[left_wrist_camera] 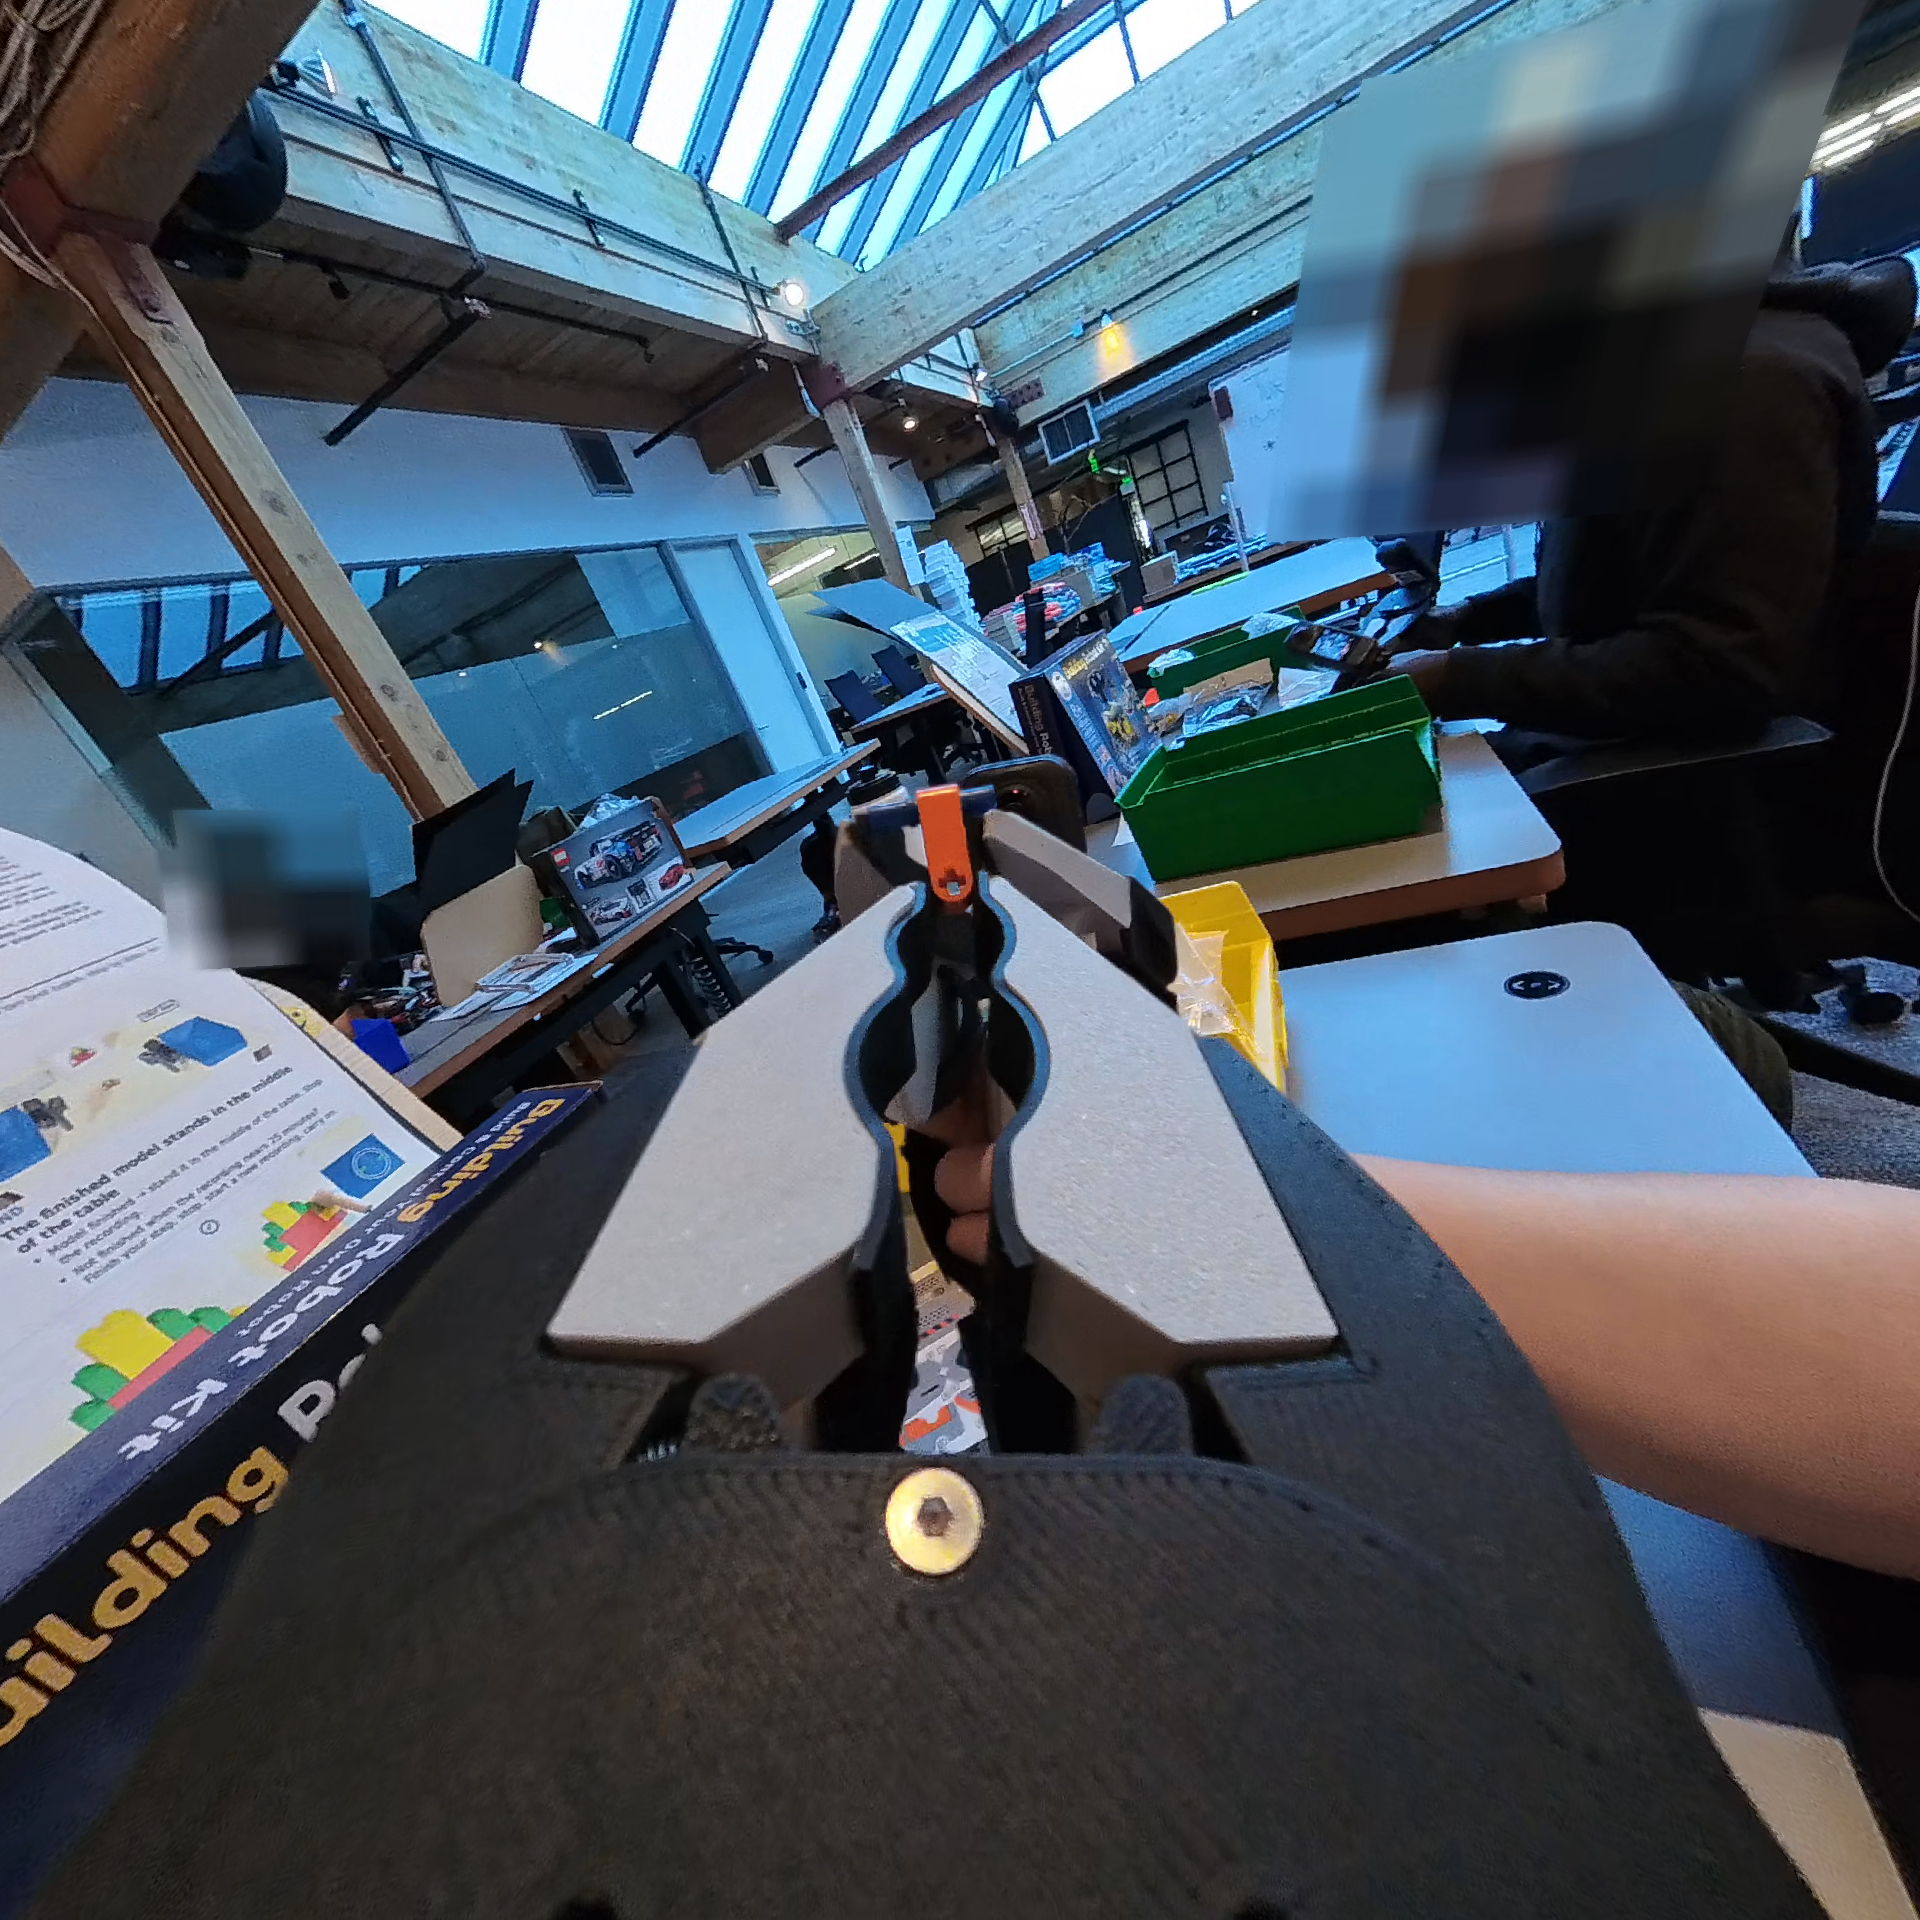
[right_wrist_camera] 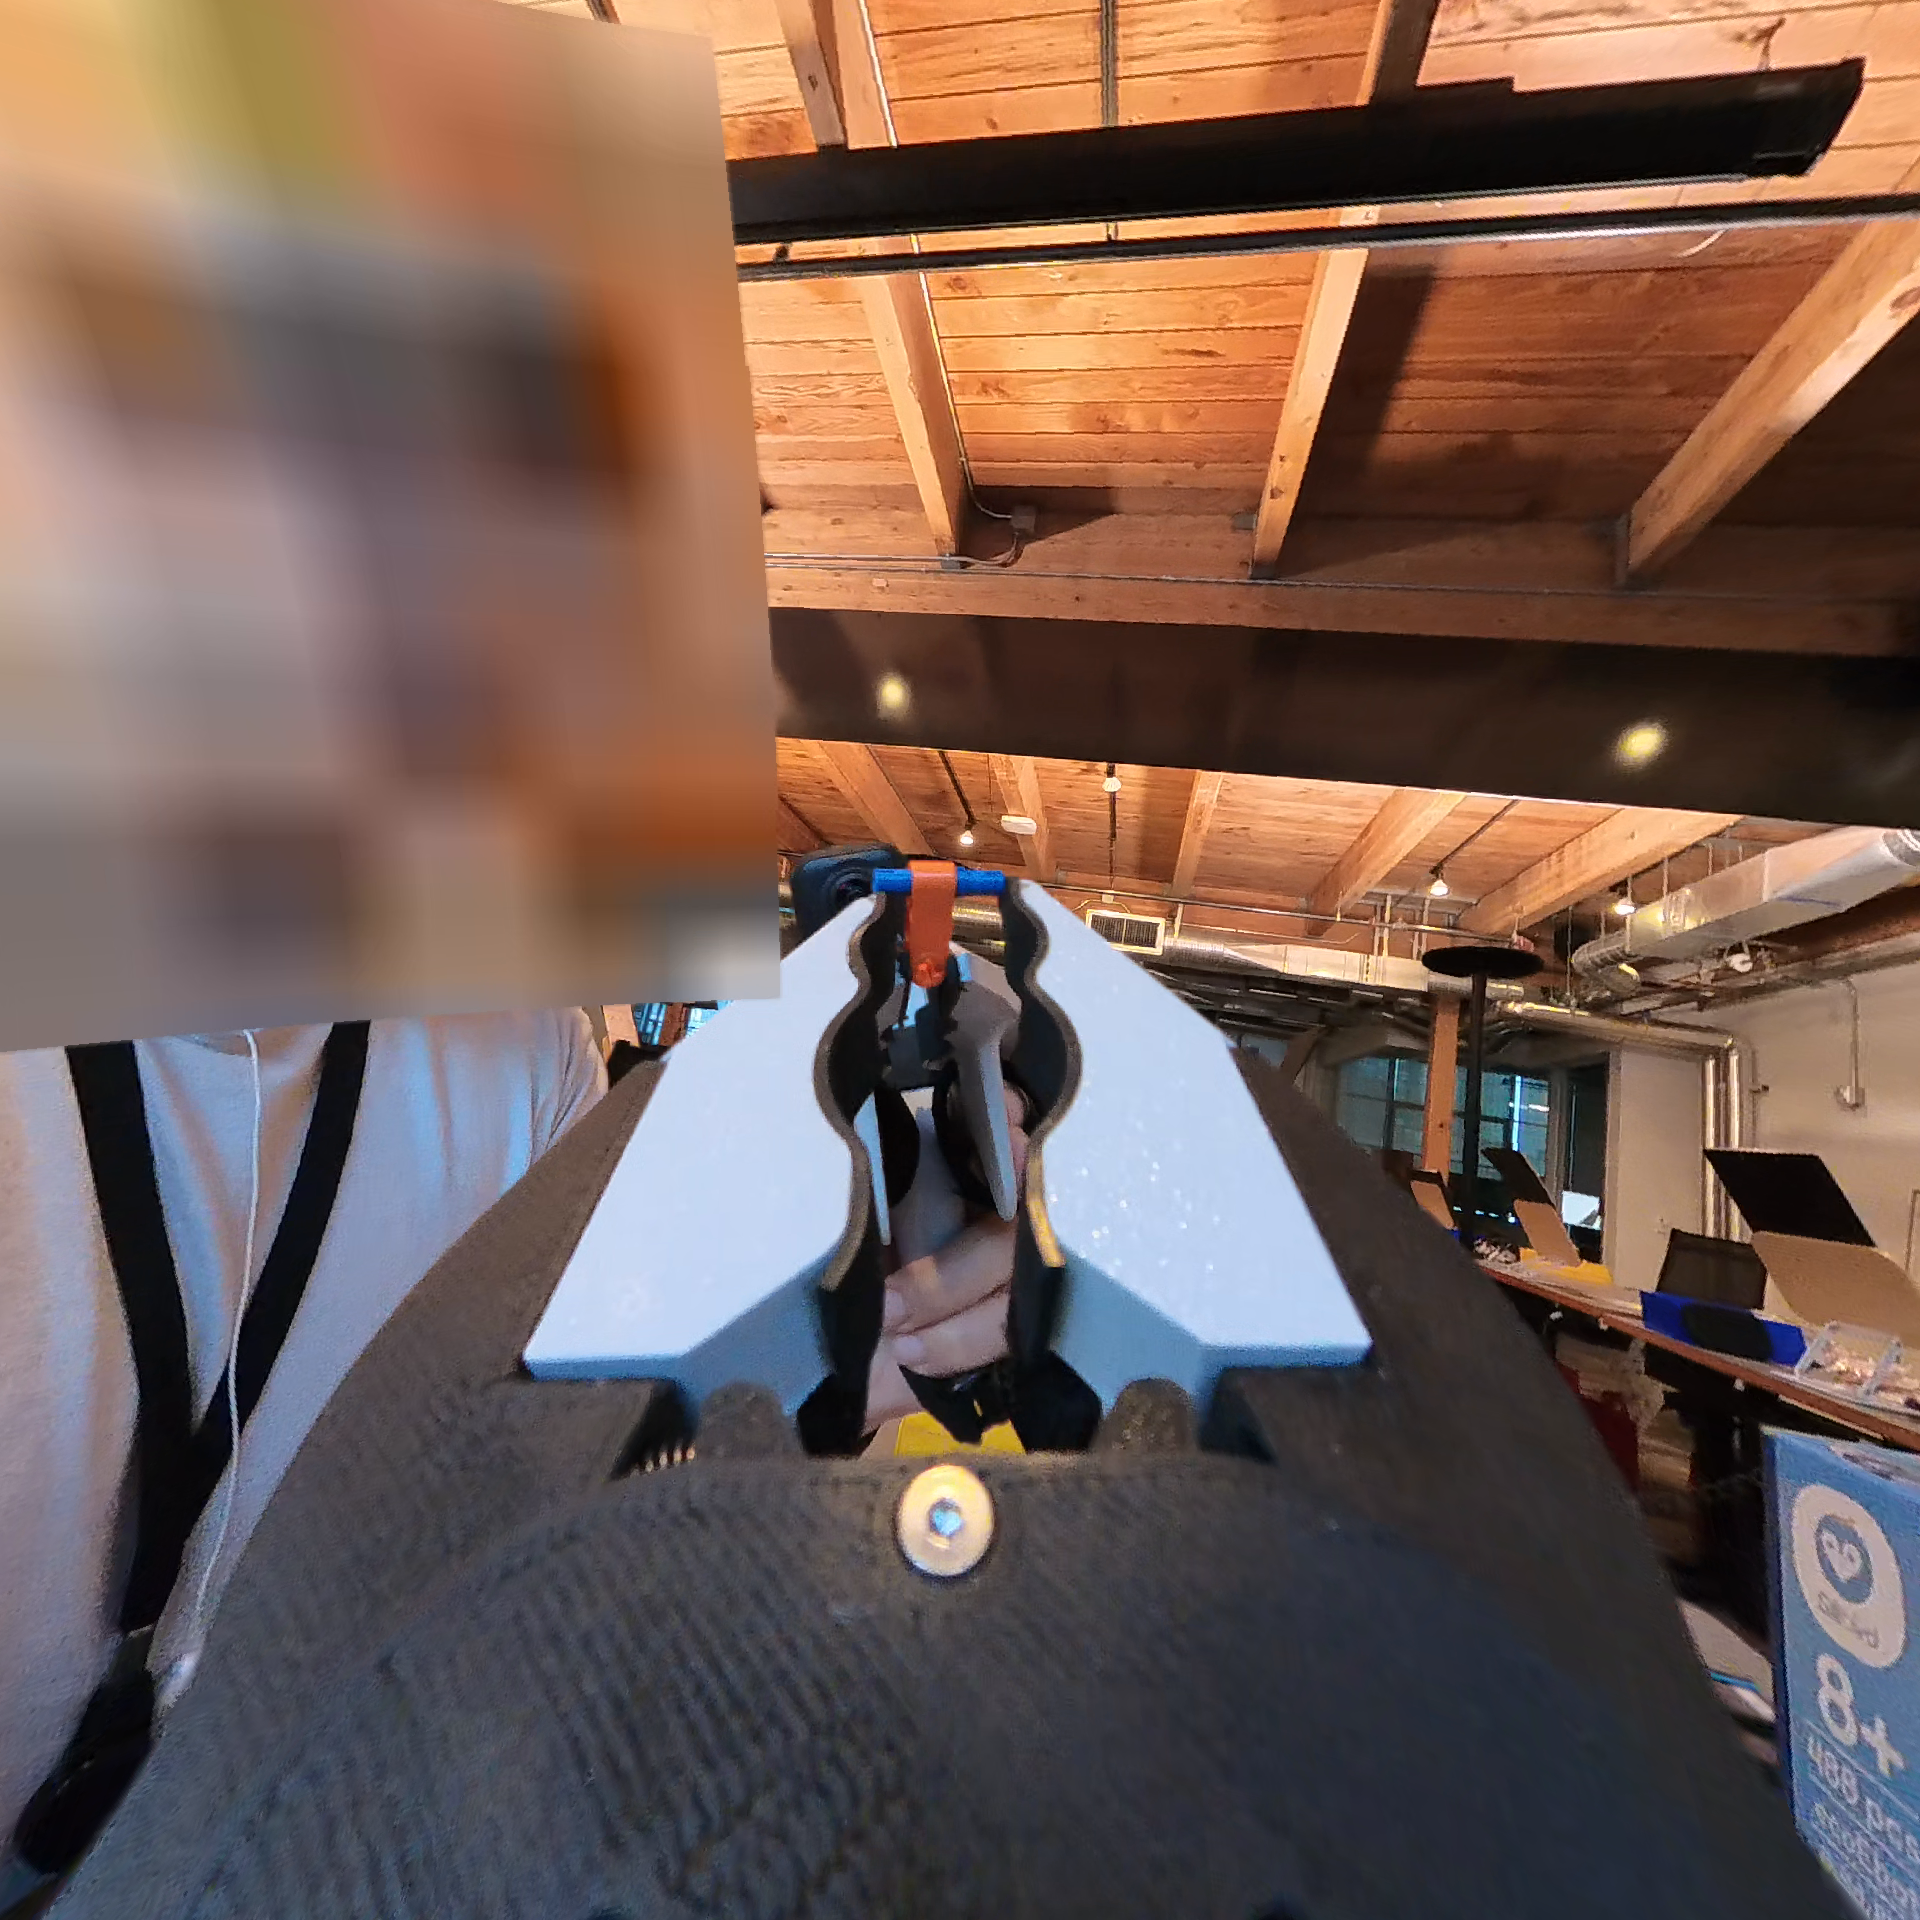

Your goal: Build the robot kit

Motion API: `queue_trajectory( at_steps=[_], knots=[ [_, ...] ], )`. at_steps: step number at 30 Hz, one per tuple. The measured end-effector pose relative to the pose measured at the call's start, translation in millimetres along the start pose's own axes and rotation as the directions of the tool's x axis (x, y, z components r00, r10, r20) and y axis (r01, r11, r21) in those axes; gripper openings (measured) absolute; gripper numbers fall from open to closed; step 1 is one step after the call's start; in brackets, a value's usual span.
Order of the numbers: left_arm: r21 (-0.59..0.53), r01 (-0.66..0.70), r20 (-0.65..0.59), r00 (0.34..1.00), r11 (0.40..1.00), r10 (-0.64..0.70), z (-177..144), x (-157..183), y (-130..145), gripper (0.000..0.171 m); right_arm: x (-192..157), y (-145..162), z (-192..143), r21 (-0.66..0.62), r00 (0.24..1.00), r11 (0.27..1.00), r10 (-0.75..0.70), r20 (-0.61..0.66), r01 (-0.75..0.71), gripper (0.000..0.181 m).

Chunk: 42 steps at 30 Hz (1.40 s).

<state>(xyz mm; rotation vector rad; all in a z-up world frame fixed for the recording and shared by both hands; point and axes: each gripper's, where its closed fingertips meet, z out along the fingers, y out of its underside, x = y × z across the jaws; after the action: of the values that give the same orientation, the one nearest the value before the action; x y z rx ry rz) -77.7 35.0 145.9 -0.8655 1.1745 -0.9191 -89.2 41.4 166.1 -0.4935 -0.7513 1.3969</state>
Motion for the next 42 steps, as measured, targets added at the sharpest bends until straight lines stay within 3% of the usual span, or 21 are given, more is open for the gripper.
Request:
queue_trajectory(
  at_steps=[9,14,24,26,27,29,31,33,35,38,42],
  knots=[
    [0.007,0.011,0.002,1.000,1.000,-0.011,0,3,-7,0.005,-4,-5,5,0.076,0.999,0.997,-0.032,0.019,0.031,0.016],
    [0.020,0.004,0.005,1.000,1.000,-0.004,2,11,-13,0.005,-15,-11,6,0.178,0.995,0.984,-0.019,0.101,0.001,0.014],
    [-0.003,-0.004,0.018,1.000,1.000,0.004,3,8,-9,0.005,-11,-8,4,0.166,0.991,0.983,0.058,0.124,-0.079,0.015],
    [-0.030,-0.056,0.057,0.997,0.998,0.057,3,3,-6,0.005,-6,-6,3,0.154,0.987,0.981,0.103,0.120,-0.121,0.016],
    [-0.056,-0.107,0.090,0.990,0.993,0.112,1,-2,-3,0.004,0,-2,1,0.125,0.988,0.983,0.121,0.091,-0.132,0.034],
    [-0.124,-0.262,0.175,0.943,0.957,0.281,-6,-16,-1,0.004,27,13,-10,0.046,0.987,0.990,0.137,-0.084,-0.133,0.070],
    [-0.221,-0.414,0.178,0.873,0.883,0.454,-11,-21,6,0.005,35,23,-26,-0.026,0.983,0.992,0.116,-0.142,-0.121,0.066],
    [-0.232,-0.503,0.077,0.843,0.832,0.532,-11,-8,14,0.004,20,8,-28,-0.002,0.995,0.998,0.063,-0.082,-0.064,0.062],
    [-0.197,-0.492,0.026,0.862,0.848,0.506,-9,1,15,0.004,2,-1,-20,-0.025,1.000,1.000,-0.008,-0.021,0.008,0.061],
    [-0.146,-0.460,-0.007,0.886,0.876,0.465,-7,10,11,0.005,-25,9,-11,-0.179,0.992,0.977,-0.108,0.070,0.119,0.051],
    [-0.149,-0.496,-0.021,0.867,0.856,0.498,-4,17,12,0.004,-36,-6,-8,-0.158,0.980,0.969,-0.179,0.085,0.191,0.043]
  ],
)
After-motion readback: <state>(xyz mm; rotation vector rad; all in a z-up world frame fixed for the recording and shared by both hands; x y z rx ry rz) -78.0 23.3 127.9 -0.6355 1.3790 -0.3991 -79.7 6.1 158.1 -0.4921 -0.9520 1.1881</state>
